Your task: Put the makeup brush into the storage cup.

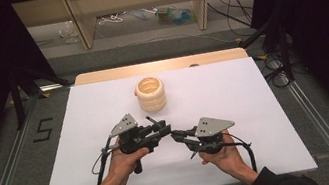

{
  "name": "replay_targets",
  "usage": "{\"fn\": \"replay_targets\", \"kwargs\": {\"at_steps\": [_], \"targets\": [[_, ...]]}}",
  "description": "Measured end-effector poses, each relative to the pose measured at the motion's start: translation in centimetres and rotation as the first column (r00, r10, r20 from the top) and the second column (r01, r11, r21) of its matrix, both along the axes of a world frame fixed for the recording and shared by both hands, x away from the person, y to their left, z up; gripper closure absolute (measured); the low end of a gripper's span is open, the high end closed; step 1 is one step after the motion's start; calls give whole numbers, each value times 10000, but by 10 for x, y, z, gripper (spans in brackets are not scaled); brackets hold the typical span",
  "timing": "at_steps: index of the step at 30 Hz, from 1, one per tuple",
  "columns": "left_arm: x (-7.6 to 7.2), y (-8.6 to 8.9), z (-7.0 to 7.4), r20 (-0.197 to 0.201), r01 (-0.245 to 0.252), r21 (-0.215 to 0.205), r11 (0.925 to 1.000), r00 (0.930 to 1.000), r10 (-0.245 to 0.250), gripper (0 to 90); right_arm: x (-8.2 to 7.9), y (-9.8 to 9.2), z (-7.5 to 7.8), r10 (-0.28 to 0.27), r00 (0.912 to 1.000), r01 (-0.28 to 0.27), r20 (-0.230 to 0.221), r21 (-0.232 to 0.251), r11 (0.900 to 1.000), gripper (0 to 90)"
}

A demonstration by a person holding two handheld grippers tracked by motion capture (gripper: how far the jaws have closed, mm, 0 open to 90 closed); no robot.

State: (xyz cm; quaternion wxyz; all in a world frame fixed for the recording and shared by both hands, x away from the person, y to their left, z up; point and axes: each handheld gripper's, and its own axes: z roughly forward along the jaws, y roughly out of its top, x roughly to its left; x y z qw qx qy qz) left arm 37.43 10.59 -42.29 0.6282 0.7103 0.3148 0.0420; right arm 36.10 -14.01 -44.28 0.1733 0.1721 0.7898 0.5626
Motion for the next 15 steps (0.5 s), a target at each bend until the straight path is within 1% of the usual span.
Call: {"fn": "replay_targets", "kwargs": {"at_steps": [3, 4, 6, 7, 9, 11, 13, 15], "targets": [[1, 1, -1, -151, 249, -298, 9992, 9996, -254, 748, 0, 1, 0, 13, 10000, -13, -16, 24, 10000, 841], [1, 1, -1, -219, 350, -460, 9983, 9991, -360, 763, 0, 0, 0, 52, 10000, -52, -26, -60, 10000, 841], [1, 0, -1, -338, 541, -704, 9960, 9978, -566, 800, 0, 1, -1, 65, 10000, -65, 9, -72, 10000, 840], [0, 0, 0, -337, 617, -761, 9952, 9974, -644, 817, 0, 1, -1, 84, 9999, -84, 56, -98, 9999, 840], [-1, -1, 1, -195, 675, -682, 9954, 9974, -690, 834, 0, 1, -1, 161, 9999, -160, 17, -124, 9998, 839], [-1, -1, 1, -254, 698, -716, 9950, 9971, -718, 835, -1, 1, -1, 127, 9999, -127, -1, -161, 9998, 838], [-1, 0, 2, -120, 741, -684, 9949, 9971, -751, 835, -1, 1, -1, 135, 9999, -135, -4, -107, 9999, 826], [-2, 1, 3, -195, 579, -702, 9958, 9980, -594, 836, 1, 1, -1, 37, 9998, -37, -199, -5, 10000, 753]]}}
